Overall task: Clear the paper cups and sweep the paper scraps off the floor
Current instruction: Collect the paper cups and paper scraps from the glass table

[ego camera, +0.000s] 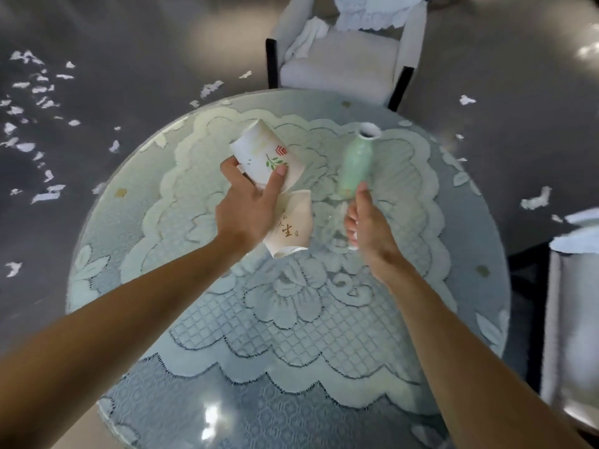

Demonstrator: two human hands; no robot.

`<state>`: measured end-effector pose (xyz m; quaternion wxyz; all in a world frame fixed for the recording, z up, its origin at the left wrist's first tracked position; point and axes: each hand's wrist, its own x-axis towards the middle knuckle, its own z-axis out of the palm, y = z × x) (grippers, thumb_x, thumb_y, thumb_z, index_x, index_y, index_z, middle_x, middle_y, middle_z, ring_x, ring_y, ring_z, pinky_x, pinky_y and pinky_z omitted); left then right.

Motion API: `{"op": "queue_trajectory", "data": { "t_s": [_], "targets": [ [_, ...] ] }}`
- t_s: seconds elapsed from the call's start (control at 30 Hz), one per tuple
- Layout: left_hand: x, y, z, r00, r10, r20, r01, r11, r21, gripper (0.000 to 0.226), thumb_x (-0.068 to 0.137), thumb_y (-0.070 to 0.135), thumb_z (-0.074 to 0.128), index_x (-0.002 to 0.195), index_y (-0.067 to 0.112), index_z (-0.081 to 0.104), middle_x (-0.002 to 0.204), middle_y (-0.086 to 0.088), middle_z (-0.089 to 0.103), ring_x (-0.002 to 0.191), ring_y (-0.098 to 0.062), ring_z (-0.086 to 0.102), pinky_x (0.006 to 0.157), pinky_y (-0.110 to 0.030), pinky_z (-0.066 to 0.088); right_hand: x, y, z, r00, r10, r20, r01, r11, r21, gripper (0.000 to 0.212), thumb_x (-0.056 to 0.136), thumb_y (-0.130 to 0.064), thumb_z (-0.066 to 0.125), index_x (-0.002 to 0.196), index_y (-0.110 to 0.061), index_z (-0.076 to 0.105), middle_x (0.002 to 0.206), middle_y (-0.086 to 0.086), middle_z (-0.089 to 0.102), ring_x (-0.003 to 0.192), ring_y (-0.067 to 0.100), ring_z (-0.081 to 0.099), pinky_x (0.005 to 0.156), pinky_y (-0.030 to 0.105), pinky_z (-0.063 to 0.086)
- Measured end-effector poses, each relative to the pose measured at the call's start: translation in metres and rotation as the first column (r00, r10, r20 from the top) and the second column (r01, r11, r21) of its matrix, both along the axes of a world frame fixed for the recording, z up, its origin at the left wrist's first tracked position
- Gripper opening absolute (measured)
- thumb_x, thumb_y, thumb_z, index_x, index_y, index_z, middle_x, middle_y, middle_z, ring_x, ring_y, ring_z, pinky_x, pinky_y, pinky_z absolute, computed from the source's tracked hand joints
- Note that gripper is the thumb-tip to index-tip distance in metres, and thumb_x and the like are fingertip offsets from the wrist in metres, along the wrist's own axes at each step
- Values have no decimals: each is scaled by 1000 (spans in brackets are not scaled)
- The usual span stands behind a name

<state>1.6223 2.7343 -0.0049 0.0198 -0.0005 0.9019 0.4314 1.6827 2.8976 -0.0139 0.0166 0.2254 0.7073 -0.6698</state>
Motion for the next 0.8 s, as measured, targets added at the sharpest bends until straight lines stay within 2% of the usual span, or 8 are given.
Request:
{"op": "queue_trajectory", "data": {
  "t_s": [0.07,0.2,0.3,0.4,0.5,0.63,0.73,0.8],
  "targets": [
    [13,28,7,997,-77,-19,77,997,9,59,95,56,43,132,16,20,106,11,56,84,-14,59,75,-30,46,15,24,4,995,-95,-15,96,993,71,52,102,-48,30,55,-26,30,39,-15,34,42,0,29,49,21,23],
    [51,94,21,968,-246,-50,247,969,1,59,94,53,47,131,14,22,91,24,52,72,-2,57,61,-23,43,60,89,12,970,-244,-24,241,933,266,47,84,-65,40,62,-23,39,62,-6,44,57,10,38,64,32,36],
    [91,153,28,932,-360,-44,360,933,-16,58,93,55,46,129,17,22,93,24,52,80,-11,61,69,-28,44,118,143,19,963,-268,25,243,904,353,39,94,-53,44,69,-24,42,78,-1,50,64,9,43,61,24,38],
    [146,224,35,873,-485,-56,482,874,-65,57,94,55,43,130,16,21,107,15,54,89,-18,61,67,-27,41,196,196,26,904,-425,-34,409,842,352,37,96,-43,50,67,-20,41,68,-4,46,64,14,42,63,31,36],
    [219,296,40,805,-590,-70,588,808,-43,58,95,53,45,130,14,22,118,8,56,103,-26,61,80,-33,41,282,245,30,820,-570,-39,546,761,351,43,95,-40,53,64,-17,36,62,-4,39,58,13,38,61,31,33],
    [336,391,46,653,-754,-75,753,657,-42,60,95,55,43,130,11,22,118,9,53,108,-23,57,77,-28,32,413,307,39,722,-692,-24,666,685,296,41,95,-38,54,66,-17,33,62,-4,36,59,14,35,59,30,30],
    [428,464,53,486,-867,-106,870,492,-39,61,96,57,39,132,13,18,118,5,54,97,-22,56,75,-30,34,512,346,47,621,-783,-32,760,591,269,36,96,-38,53,72,-14,39,67,-2,40,63,15,37,59,29,30],
    [490,508,59,373,-920,-121,924,380,-43,57,96,56,38,130,14,18,114,4,55,91,-22,54,73,-30,33,576,372,52,518,-854,-43,833,492,255,33,96,-37,52,78,-11,44,72,0,43,66,15,40,60,29,32]
  ]
}}
